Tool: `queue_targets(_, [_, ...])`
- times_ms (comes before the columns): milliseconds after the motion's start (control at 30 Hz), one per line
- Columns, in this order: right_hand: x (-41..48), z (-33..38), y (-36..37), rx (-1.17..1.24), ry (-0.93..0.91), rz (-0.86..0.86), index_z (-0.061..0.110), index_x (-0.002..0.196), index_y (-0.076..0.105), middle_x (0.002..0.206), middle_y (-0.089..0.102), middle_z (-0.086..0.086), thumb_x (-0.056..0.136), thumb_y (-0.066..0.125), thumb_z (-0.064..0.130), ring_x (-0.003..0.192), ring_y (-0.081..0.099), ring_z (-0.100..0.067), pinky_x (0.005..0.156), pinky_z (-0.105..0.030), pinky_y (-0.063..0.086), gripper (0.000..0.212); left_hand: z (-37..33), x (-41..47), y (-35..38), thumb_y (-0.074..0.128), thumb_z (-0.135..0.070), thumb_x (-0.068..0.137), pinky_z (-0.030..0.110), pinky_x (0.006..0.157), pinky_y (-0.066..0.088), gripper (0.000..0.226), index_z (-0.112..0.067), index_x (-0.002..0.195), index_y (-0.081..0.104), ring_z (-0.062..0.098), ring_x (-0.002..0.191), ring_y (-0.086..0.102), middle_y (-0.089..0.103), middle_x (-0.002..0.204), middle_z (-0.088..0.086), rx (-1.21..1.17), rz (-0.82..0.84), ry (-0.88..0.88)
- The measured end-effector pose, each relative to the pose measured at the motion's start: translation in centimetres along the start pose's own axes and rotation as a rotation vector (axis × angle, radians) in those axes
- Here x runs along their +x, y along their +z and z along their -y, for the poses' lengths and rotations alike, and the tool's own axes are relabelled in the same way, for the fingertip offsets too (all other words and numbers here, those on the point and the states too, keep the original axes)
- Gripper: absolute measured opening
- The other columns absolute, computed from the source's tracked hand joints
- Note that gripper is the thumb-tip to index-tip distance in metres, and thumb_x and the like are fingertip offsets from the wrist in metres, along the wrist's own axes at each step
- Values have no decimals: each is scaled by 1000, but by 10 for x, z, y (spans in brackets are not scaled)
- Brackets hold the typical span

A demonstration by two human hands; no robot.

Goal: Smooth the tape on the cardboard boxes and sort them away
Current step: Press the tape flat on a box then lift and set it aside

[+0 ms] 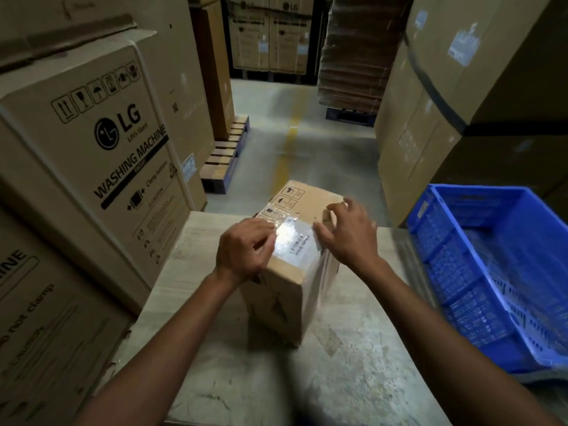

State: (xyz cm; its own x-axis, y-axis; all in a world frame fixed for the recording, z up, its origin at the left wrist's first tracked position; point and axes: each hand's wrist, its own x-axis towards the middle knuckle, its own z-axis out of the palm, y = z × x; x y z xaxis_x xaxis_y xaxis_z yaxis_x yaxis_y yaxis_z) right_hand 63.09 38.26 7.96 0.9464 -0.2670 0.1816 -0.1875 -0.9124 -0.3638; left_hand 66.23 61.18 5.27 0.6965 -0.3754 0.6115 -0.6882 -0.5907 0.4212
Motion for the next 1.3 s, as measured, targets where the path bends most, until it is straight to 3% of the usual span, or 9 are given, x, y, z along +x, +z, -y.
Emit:
queue_targets(100, [17, -7, 10, 252, 43, 74, 23, 135, 56, 159, 30, -9, 87, 66, 57, 144, 33, -30, 111, -51, 39, 60, 17, 8, 5, 55, -24, 93, 38, 77, 56, 29, -6, 91, 78, 23, 89, 68, 76, 97, 7, 60, -90, -200])
queue_targets(167, [21, -11, 18, 403, 128, 17, 20, 134, 57, 153, 34, -9, 84, 73, 49, 138, 39, -32, 107, -45, 41, 59, 15, 6, 15, 57, -22, 97, 34, 79, 51, 26, -6, 99, 77, 26, 101, 63, 73, 109, 8, 61, -143, -438])
queue_targets(267, [16, -15, 24, 434, 283, -103, 21, 134, 55, 138, 42, -9, 83, 75, 49, 129, 42, -32, 102, -39, 40, 61, 9, 1, 22, 57, -27, 100, 30, 77, 42, 28, -7, 109, 74, 27, 109, 57, 65, 118, 10, 34, -167, -607])
queue_targets(367, [8, -22, 24, 430, 424, -168, 18, 143, 46, 142, 45, -12, 83, 74, 53, 130, 43, -32, 101, -42, 41, 75, 17, 9, 17, 54, -44, 98, 32, 74, 41, 37, -13, 115, 66, 25, 105, 52, 54, 117, 9, 97, -174, -729])
queue_targets(500, [-5, -26, 29, 539, 554, -182, 17, 128, 56, 126, 56, -12, 90, 65, 54, 116, 53, -30, 91, -41, 48, 54, 22, 10, 28, 40, -58, 99, 36, 77, 52, 50, -18, 108, 68, 23, 95, 64, 66, 106, 4, -185, -155, -962])
queue_targets(633, [-10, -22, 26, 875, 630, -165, 24, 117, 49, 119, 64, -6, 93, 63, 33, 100, 60, -22, 83, -41, 54, 30, -3, 1, 37, 45, -38, 105, 26, 71, 53, 36, -18, 125, 67, 19, 98, 68, 71, 111, 1, -585, -176, -982])
queue_targets(767, [-7, -31, 11, 910, 587, -189, 26, 123, 49, 119, 64, -3, 89, 66, 28, 102, 61, -21, 92, -48, 55, 37, -24, 24, 38, 42, -25, 106, 38, 90, 56, 35, -18, 137, 56, 23, 109, 68, 70, 121, 5, -1053, -174, -957])
queue_targets(967, [6, -63, -46, 1039, 481, -385, 28, 133, 41, 116, 57, 6, 88, 72, 27, 106, 60, -14, 88, -38, 54, 55, -76, 97, 44, 43, -27, 105, 44, 91, 58, 24, -32, 118, 63, 23, 105, 70, 72, 114, 2, -1034, -178, -824])
queue_targets(1300, [42, -158, -193, 1039, 420, -749, 25, 134, 46, 122, 62, -1, 82, 70, 31, 104, 62, -14, 79, -27, 54, 57, -219, 219, 90, 47, -25, 97, 46, 96, 53, 30, -16, 119, 64, 33, 111, 67, 71, 118, 14, -1267, -149, -538])
